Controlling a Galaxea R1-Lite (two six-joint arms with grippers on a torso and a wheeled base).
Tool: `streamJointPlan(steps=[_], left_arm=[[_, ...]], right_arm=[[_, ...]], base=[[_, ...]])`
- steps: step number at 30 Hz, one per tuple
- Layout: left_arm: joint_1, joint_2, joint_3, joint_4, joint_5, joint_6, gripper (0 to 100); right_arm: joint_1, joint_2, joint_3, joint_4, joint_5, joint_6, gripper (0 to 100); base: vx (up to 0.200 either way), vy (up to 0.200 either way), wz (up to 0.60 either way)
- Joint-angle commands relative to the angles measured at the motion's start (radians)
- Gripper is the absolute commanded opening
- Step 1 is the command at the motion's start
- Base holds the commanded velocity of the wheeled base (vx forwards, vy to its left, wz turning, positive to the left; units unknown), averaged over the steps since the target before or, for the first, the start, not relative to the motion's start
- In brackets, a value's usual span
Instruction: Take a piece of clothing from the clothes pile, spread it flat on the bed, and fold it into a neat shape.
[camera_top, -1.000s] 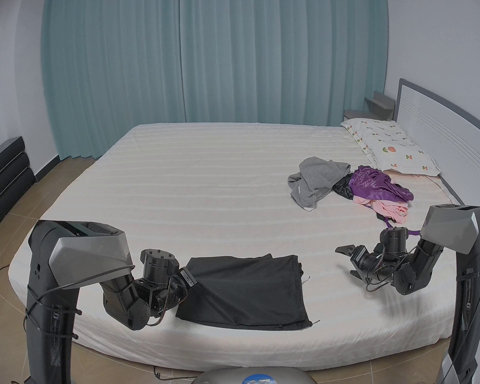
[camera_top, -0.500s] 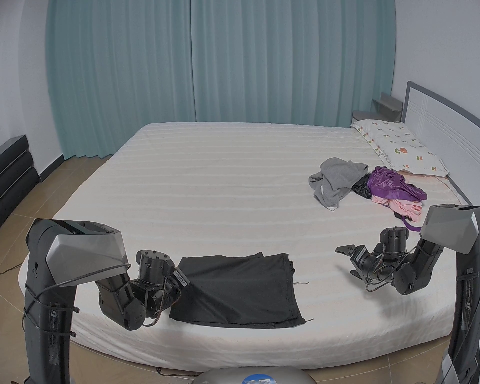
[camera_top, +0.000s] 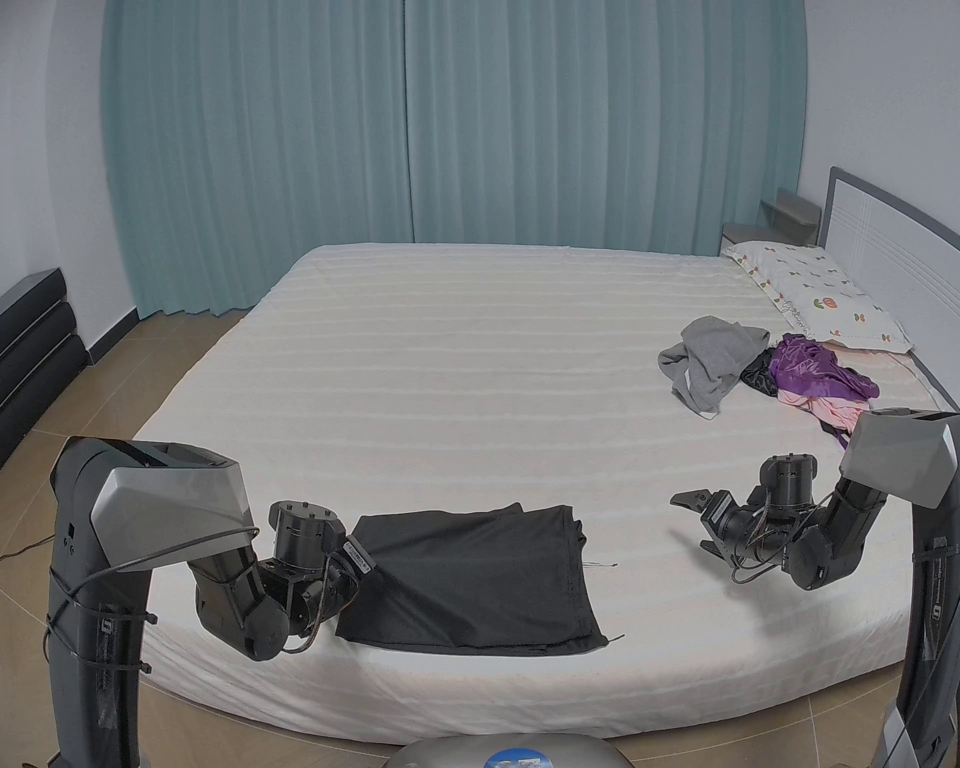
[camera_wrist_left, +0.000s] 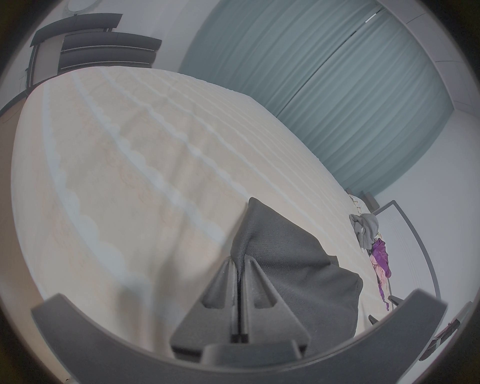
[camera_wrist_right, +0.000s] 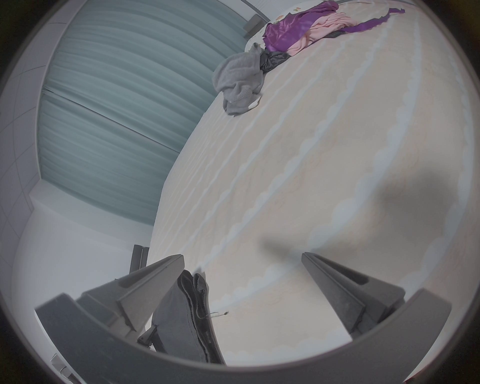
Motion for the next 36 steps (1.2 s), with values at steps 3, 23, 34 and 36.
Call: streamJointPlan(steps=[3, 23, 34, 36], left_arm=[[0.000, 0.003, 0.000, 0.000, 0.001, 0.000, 0], [-0.006, 0.000, 0.007, 0.001, 0.001, 0.000, 0], [-0.014, -0.003, 0.027, 0.000, 0.001, 0.000, 100], [-0.012, -0.004, 0.027, 0.000, 0.001, -0.002, 100]], right_arm=[[0.000, 0.002, 0.000, -0.001, 0.000, 0.000, 100], [0.000, 0.002, 0.000, -0.001, 0.000, 0.000, 100], [0.000, 0.002, 0.000, -0.001, 0.000, 0.000, 100], [0.002, 0.002, 0.000, -0.001, 0.000, 0.000, 100]], base=[[0.000, 0.200, 0.00], [0.000, 0.020, 0.00], [0.000, 0.000, 0.00], [0.000, 0.000, 0.00]])
